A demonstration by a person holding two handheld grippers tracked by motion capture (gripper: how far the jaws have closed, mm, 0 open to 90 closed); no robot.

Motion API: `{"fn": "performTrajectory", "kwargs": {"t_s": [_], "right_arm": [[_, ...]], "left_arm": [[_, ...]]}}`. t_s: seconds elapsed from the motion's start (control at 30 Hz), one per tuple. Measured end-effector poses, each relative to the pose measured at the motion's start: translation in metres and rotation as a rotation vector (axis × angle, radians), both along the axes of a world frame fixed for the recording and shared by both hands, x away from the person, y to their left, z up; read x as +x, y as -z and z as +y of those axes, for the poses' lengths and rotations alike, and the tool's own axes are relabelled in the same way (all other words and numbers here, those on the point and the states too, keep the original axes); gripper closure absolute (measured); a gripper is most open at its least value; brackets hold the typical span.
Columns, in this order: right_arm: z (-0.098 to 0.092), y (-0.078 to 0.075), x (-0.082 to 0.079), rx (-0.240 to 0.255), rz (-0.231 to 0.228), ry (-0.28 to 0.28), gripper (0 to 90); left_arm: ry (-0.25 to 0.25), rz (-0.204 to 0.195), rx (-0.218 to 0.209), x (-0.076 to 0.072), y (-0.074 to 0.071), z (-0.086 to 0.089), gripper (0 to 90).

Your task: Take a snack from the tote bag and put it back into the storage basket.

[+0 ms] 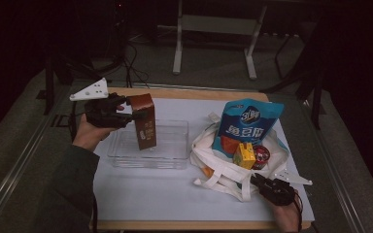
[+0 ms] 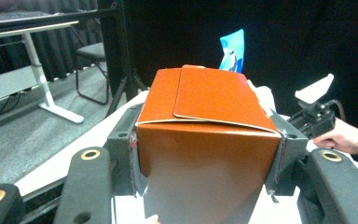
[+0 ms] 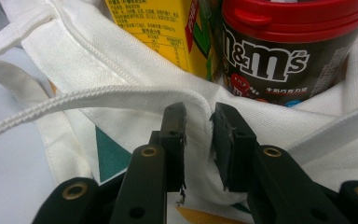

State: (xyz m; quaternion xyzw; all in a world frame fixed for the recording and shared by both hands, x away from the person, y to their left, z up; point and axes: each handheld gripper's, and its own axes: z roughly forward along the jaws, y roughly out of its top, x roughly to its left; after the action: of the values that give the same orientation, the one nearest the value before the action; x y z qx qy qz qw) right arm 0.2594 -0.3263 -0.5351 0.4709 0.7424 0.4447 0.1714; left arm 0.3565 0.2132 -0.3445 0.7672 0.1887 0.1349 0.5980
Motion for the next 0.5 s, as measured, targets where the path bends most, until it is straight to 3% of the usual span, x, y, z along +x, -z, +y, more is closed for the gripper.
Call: {"fn": "performTrajectory", "kwargs": {"t_s": [0.5], "right_arm": [[-0.0002,0.0,0.0001,0.001,0.001,0.0,74.1]], "left_arm": [[-0.003,0.019,0.079,0.0028,0.0078,0.0011,42.8]]}}
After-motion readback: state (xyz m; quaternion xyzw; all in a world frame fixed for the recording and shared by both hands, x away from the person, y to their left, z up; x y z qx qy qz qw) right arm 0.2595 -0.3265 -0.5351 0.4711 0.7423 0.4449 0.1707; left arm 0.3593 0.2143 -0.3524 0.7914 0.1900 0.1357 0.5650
